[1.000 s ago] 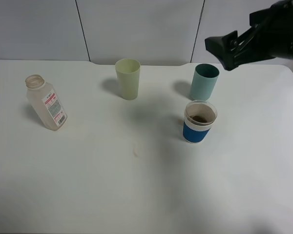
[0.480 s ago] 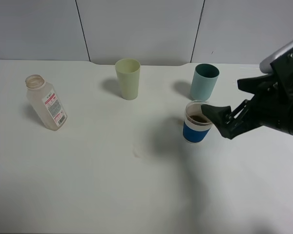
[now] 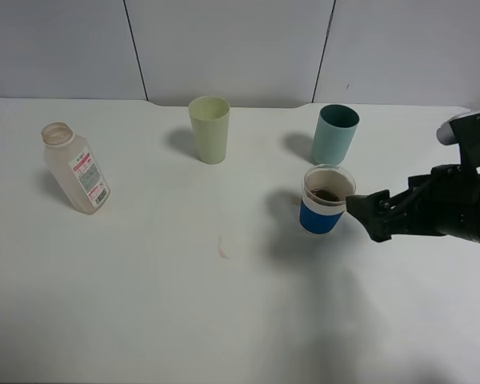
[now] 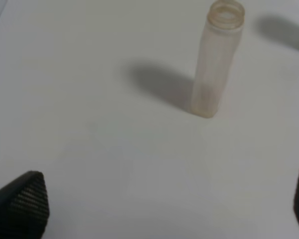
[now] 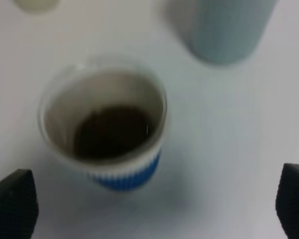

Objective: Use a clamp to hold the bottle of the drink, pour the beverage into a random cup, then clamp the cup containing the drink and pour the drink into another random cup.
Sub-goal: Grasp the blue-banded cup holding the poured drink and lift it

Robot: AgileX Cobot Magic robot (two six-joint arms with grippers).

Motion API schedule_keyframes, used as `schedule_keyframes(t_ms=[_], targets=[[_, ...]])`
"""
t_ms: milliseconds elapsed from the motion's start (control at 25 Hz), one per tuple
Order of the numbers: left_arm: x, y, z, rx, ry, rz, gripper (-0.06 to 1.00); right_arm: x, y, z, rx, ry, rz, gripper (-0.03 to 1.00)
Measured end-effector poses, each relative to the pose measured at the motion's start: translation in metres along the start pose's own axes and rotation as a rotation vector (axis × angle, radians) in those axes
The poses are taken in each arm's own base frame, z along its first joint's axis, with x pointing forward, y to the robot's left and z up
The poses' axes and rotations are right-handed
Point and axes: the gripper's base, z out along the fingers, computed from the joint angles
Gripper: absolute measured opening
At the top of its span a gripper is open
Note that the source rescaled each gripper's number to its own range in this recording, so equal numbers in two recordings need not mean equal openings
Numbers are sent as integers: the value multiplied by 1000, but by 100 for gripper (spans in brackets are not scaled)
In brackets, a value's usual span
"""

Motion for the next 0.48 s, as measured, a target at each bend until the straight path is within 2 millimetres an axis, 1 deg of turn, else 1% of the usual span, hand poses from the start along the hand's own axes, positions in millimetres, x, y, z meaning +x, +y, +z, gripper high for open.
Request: schedule_keyframes(t_ms=[200,280,400,480], targets=[[0,0,0,0,0,0,100,2,0,0,-4,18,-24,85],[0,0,0,0,0,0,100,6,0,0,-3,22,-25,85],[0,0,0,0,0,0,100,20,-1,4,2,66,-14,85],[0,0,0,0,0,0,100,29,-4,10,18,124,9,85]])
